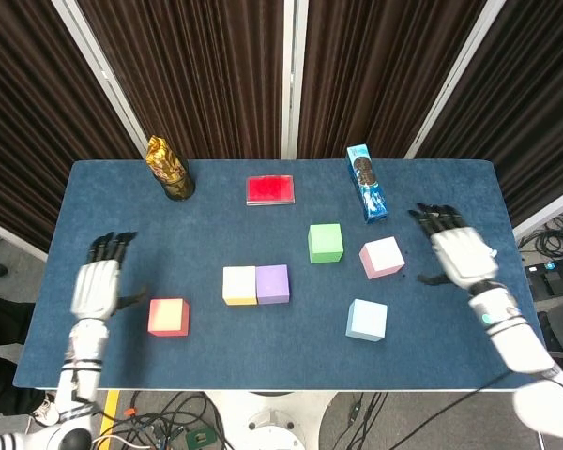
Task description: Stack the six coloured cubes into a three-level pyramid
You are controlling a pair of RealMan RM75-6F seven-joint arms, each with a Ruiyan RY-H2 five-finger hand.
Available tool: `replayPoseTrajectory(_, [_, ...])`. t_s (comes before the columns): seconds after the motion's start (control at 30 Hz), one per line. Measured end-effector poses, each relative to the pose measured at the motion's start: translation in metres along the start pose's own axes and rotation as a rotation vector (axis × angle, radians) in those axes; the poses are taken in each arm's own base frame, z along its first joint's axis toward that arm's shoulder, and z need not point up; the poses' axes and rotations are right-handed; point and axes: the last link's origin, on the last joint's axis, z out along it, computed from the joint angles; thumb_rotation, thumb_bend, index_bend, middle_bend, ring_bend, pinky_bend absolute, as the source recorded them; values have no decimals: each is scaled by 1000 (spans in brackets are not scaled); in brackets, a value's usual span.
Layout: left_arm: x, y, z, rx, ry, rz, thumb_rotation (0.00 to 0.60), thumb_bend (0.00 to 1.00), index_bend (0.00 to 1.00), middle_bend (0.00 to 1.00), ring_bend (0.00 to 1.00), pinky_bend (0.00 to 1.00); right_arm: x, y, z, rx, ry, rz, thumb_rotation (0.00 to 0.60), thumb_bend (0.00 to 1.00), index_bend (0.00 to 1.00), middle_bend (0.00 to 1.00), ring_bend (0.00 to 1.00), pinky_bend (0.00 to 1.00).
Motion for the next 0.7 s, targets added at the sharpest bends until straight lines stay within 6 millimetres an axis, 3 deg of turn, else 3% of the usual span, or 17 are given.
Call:
replayPoseTrajectory(0.2, [29,-57,-16,42,113,55,600,228,110,85,0,41,-21,-54,59,131,-123,-51,600,0,0,0,0,0])
replayPoseTrajectory(0.4, [44,-97,-37,92,156,55,600,220,110,85,0,42,-36,-89,103,170,-166,-102,600,0,0,0,0,0])
replayPoseTrajectory(0.6, [42,-111,-44,104,145,55,600,220,110,85,0,41,-46,-112,133,170,-185,-122,600,0,0,12,0,0])
replayPoseTrajectory(0.7, [42,-112,-44,100,135,42,600,220,110,85,0,42,-52,-117,142,159,-195,-126,600,7,0,115,0,0])
